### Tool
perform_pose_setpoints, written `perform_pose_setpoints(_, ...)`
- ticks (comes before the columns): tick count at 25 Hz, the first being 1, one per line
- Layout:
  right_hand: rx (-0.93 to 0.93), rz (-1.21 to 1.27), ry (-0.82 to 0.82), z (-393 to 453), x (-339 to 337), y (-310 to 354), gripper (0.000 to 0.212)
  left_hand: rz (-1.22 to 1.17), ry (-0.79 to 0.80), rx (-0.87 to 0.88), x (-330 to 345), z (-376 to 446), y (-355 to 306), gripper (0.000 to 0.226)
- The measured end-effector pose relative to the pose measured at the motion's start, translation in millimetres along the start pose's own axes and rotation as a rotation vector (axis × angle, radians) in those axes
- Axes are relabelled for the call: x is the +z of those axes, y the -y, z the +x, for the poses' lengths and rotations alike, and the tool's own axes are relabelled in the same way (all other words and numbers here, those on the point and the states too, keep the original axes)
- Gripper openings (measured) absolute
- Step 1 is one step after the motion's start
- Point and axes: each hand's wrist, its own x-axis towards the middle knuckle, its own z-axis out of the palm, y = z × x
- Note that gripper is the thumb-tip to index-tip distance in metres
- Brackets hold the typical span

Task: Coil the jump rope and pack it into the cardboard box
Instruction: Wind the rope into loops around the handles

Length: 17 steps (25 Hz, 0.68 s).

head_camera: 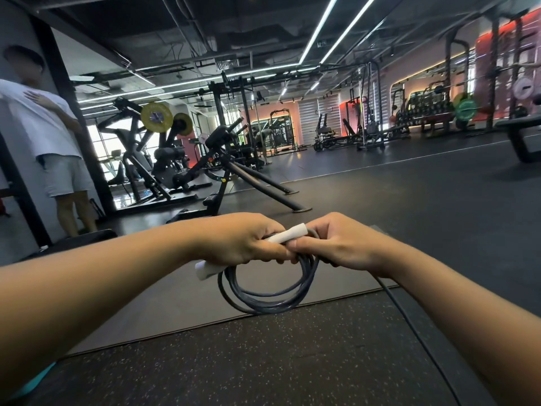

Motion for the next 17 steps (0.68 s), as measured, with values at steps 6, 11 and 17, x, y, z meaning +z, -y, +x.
perform_pose_setpoints(6, 0.108, 0.058, -0.121, -12, -33, -12, 0.040, -0.001, -0.098, -0.102, -5, -12, 23, 0.038)
perform_pose_setpoints(11, 0.173, 0.213, -0.246, -13, -31, -36, 0.053, -0.741, -0.452, -0.062, 7, -12, 27, 0.031)
perform_pose_setpoints(17, 0.062, 0.633, -0.223, -1, 25, -38, 0.085, -1.493, -0.834, -0.033, 31, 25, -10, 0.030)
